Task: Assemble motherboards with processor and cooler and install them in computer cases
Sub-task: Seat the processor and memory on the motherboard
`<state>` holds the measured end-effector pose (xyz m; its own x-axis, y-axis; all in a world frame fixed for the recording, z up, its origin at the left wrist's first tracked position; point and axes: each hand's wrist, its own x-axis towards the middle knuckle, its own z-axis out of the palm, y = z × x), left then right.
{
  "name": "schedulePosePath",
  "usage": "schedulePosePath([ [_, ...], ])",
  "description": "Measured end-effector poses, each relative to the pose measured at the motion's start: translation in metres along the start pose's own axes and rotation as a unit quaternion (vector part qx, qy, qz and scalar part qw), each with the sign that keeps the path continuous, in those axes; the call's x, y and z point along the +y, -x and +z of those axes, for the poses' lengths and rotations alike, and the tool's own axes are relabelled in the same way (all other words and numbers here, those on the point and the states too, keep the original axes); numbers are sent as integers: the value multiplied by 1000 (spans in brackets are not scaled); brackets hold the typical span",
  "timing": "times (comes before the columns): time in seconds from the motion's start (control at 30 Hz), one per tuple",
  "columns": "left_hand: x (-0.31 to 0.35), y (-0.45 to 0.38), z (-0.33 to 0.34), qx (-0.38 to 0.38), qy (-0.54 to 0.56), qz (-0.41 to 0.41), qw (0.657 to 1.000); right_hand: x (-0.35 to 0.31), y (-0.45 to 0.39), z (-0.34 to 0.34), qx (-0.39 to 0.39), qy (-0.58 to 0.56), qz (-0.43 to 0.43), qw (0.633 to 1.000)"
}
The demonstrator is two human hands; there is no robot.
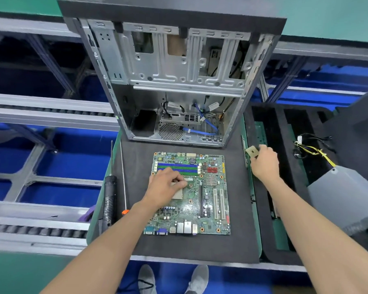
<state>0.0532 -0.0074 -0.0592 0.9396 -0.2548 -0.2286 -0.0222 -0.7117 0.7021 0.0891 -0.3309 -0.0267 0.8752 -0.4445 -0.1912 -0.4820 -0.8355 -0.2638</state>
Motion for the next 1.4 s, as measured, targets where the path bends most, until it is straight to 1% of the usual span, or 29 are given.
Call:
schedulePosePath([
  [0.1,-1,0,0,-2,8,0,1000,2,-6,3,-7,7,-14,1000],
  [0.4,0,1,-1,-3,0,4,1000,3,-5,2,37,11,-48,998],
  [0.57,-2,2,0,-3,-7,6,1000,10,32,-11,83,-83,-72,990],
  [0.67,0,4,-3,-3,-2,10,1000,1,76,-10,90,-147,-111,979],
  [0.77,4,7,-8,-5,16,12,1000,-16,116,-2,80,-166,-166,969],
  [0.87,8,13,-17,-8,41,33,999,-35,146,9,86,-179,-227,953],
  [0.9,9,17,-20,-2,35,42,999,-41,154,12,85,-185,-244,948],
  [0.97,11,28,-23,41,25,62,997,-53,167,19,77,-204,-267,939],
  [1.0,12,35,-24,67,48,69,994,-57,172,22,71,-215,-275,934],
  [1.03,13,43,-26,81,98,65,990,-61,177,24,65,-225,-281,931],
  [1.07,15,50,-28,77,171,51,981,-65,181,27,58,-232,-288,927],
  [1.13,21,62,-34,26,309,8,951,-72,188,30,39,-240,-300,923],
  [1.17,23,66,-36,-2,344,-7,939,-75,192,31,28,-241,-307,920],
  [1.23,26,72,-37,-38,364,-22,930,-80,200,33,3,-249,-319,915],
  [1.33,26,78,-36,-25,385,-50,921,-87,208,33,-24,-271,-310,911],
  [1.4,24,81,-37,-27,426,-70,902,-90,212,32,-28,-284,-301,910],
])
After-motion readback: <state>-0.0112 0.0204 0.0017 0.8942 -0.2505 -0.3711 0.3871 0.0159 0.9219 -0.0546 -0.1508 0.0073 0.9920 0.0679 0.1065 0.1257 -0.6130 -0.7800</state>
